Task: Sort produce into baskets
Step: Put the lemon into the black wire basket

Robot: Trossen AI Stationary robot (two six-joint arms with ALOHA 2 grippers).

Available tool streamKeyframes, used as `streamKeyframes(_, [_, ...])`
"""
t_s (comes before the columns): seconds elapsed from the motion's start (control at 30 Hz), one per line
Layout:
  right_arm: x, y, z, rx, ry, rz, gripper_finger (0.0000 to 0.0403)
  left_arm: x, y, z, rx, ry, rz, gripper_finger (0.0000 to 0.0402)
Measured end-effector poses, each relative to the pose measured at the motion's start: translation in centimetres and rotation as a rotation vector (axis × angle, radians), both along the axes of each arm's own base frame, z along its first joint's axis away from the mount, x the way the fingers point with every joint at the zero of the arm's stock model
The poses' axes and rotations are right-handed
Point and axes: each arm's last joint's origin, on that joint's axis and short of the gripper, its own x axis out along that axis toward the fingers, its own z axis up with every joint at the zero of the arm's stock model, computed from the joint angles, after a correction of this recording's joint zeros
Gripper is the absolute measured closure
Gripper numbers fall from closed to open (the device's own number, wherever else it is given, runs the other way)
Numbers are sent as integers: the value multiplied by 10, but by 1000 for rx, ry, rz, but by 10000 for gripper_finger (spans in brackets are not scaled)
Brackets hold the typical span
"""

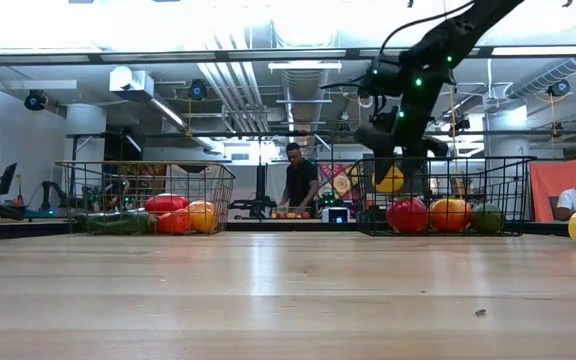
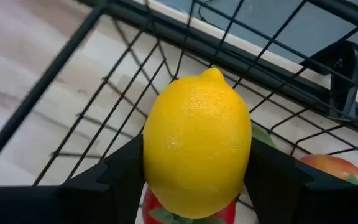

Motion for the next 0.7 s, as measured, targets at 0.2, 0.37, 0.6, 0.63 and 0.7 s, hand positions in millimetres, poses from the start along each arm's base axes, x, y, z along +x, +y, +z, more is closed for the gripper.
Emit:
streamKeyframes(0.2, [-3,-2,-11,-4,-40,9,177,0,0,0,-8,-2,5,196])
streamKeyframes(0.37, [-2,-2,-18,-13,-80,23,177,0,0,0,1,-11,15,196])
streamKeyframes(0.6, [-2,-2,-20,-8,-79,18,177,0,0,0,2,-11,15,196])
streamKeyframes(0.63, [-2,-2,-20,-7,-77,18,177,0,0,0,2,-11,15,196])
streamKeyframes(0.7, [-2,-2,-21,-6,-76,18,177,0,0,0,2,-11,15,196])
